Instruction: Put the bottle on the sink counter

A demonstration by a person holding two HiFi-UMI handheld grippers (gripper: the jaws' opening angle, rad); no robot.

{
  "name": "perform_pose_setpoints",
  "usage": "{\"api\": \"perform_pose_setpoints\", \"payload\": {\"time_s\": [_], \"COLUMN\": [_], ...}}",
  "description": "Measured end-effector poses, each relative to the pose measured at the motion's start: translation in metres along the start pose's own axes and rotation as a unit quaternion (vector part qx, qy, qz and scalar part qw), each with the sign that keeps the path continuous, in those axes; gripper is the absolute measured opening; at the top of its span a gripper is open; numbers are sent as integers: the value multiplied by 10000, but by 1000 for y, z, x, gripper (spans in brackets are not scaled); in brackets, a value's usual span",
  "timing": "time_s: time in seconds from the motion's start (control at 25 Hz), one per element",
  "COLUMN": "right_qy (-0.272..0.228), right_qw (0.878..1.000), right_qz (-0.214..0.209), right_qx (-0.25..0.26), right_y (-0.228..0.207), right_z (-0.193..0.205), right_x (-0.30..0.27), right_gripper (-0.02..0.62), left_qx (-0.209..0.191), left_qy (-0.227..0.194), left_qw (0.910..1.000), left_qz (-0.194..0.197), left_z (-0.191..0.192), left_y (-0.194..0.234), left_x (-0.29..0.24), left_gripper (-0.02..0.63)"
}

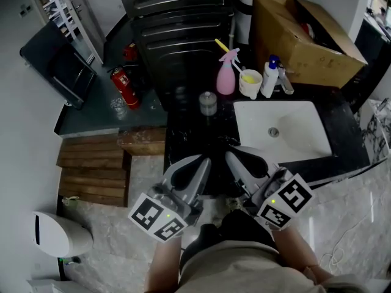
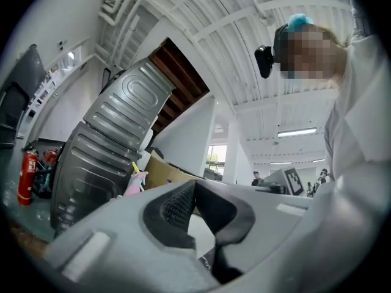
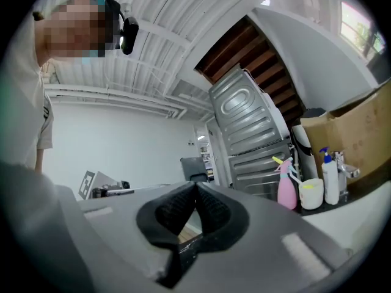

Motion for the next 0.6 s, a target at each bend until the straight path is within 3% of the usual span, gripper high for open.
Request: {"api": "perform_pose_setpoints", "payload": {"time_s": [0.16,0.36,0.6], "right_qy": [151,312,328], "right_qw": [9991,9981,9979], "right_qz": [-150,-206,-199], "right_qx": [359,487,515], "right_y": [12,15,17], "right_z": [1,6,6], "right_x": [-3,-9,-12], "right_gripper": [3,3,3], "left_qx": [-36,158,-99], "left_qy": [130,178,392], "left_qw": [9998,9996,9986], "left_qz": [122,-131,-355], "left_z": [6,9,11], "left_y": [-7,1,8], "left_x": [3,3,4], "left_gripper": [6,6,6]}}
Point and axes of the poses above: the fingertips, and each gripper's own axes: x backward along the fingers, y to its left, z out of its underside, the point moved 5 cm from there along x, backward along the fingers, and after that the axes turned 4 degrees about z, right-handed, at the moved point
